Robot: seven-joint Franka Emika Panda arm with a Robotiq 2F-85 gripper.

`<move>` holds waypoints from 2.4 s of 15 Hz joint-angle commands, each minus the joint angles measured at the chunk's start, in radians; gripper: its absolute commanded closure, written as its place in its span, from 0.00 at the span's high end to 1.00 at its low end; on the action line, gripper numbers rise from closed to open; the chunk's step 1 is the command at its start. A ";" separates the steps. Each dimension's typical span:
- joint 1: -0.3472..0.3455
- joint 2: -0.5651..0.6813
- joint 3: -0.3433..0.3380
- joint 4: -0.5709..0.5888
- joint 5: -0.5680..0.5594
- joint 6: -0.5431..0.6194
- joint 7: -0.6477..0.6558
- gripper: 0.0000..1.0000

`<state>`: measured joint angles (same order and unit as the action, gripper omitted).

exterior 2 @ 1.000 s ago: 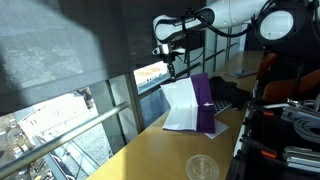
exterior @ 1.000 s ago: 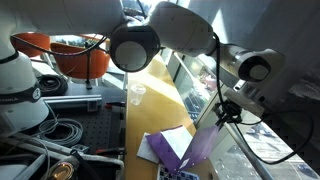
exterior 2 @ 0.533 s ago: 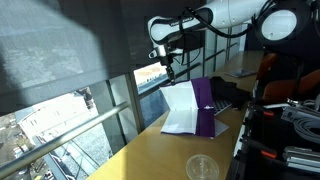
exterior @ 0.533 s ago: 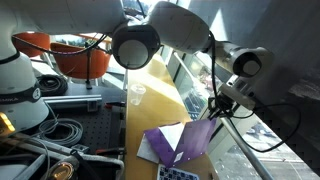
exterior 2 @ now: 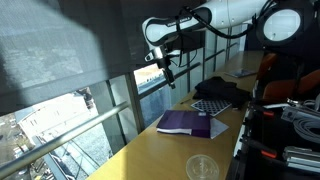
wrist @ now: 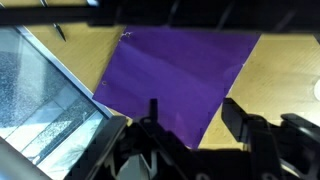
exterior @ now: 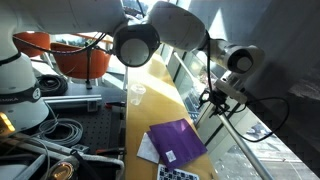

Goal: Close the purple file holder

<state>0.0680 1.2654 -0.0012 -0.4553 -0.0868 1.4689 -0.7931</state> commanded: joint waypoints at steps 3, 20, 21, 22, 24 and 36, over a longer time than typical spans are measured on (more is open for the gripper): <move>0.013 0.002 0.019 0.010 0.004 -0.038 0.013 1.00; -0.065 -0.095 0.007 -0.018 0.006 -0.255 0.275 1.00; -0.070 -0.099 0.007 -0.011 0.005 -0.333 0.276 1.00; -0.074 -0.115 0.006 -0.026 0.004 -0.402 0.276 1.00; -0.078 -0.128 0.005 -0.027 0.000 -0.548 0.284 1.00; -0.065 -0.361 0.025 -0.434 0.037 -0.569 0.355 1.00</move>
<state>-0.0023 1.0210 0.0157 -0.7107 -0.0735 0.8171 -0.4840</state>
